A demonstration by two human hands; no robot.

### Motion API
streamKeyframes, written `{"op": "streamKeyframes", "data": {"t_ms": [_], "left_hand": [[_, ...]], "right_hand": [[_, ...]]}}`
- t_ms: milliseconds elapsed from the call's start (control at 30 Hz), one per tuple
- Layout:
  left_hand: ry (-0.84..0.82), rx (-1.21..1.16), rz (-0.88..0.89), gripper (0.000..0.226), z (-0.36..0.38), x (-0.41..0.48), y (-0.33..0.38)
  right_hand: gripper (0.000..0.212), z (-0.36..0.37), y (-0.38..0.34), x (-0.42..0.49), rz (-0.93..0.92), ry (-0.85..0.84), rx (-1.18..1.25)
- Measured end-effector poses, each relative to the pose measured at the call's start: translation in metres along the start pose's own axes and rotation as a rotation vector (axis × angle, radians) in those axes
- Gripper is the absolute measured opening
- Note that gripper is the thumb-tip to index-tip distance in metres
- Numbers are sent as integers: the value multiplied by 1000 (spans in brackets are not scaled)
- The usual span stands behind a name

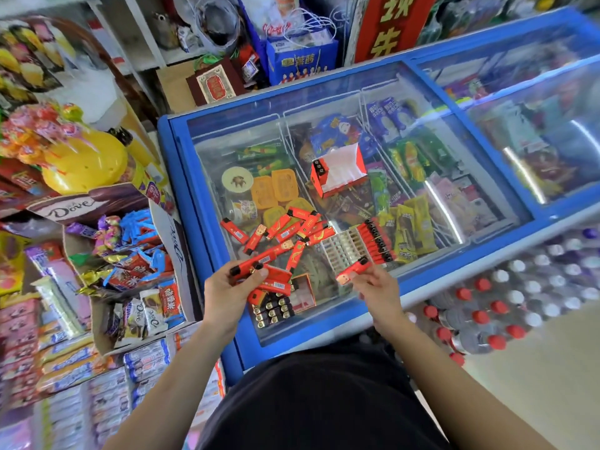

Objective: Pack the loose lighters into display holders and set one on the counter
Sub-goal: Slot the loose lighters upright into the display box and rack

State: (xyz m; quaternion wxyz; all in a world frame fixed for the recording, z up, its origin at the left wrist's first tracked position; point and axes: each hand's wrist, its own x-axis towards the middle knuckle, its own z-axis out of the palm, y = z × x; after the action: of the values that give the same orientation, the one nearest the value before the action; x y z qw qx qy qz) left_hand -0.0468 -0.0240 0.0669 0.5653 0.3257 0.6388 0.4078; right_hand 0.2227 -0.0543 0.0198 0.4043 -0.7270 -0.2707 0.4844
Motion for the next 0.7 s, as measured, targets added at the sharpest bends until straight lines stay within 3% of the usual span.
{"op": "streamKeyframes", "data": {"t_ms": [133, 300, 400, 700], "left_hand": [[-43, 49, -18, 17, 10, -1, -3], [-104, 121, -58, 25, 19, 0, -7], [-133, 144, -82, 28, 24, 1, -9], [-195, 233, -59, 25, 46, -5, -6]], "right_hand": [[10, -29, 26, 9, 69, 182, 95], [14, -46, 36, 15, 167, 222, 346], [19, -52, 36, 15, 143, 259, 374], [20, -57, 32, 29, -99, 275, -120]]}}
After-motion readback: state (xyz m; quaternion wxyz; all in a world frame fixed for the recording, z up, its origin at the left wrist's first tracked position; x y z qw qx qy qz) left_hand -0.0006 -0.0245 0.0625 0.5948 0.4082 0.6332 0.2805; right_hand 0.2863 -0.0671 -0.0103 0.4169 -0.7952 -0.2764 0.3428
